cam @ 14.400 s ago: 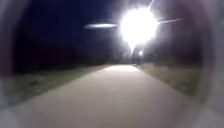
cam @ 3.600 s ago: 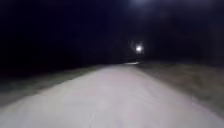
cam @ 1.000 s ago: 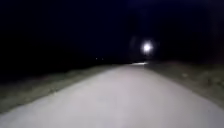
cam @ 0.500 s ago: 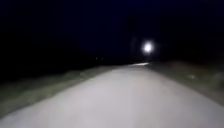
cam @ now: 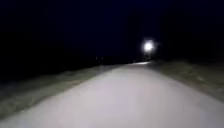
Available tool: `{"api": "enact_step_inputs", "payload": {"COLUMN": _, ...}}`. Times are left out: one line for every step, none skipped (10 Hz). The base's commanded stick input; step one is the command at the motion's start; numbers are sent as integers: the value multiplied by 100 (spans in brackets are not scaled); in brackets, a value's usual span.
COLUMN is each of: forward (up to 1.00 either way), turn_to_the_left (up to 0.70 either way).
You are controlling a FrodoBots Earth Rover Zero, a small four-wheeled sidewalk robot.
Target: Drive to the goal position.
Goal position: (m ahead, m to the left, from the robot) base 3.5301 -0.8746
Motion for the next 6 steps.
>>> {"api": "enact_step_inputs", "payload": {"forward": 100, "turn_to_the_left": 0}}
{"api": "enact_step_inputs", "payload": {"forward": 100, "turn_to_the_left": 0}}
{"api": "enact_step_inputs", "payload": {"forward": 100, "turn_to_the_left": 0}}
{"api": "enact_step_inputs", "payload": {"forward": 100, "turn_to_the_left": 0}}
{"api": "enact_step_inputs", "payload": {"forward": 100, "turn_to_the_left": 0}}
{"api": "enact_step_inputs", "payload": {"forward": 100, "turn_to_the_left": 0}}
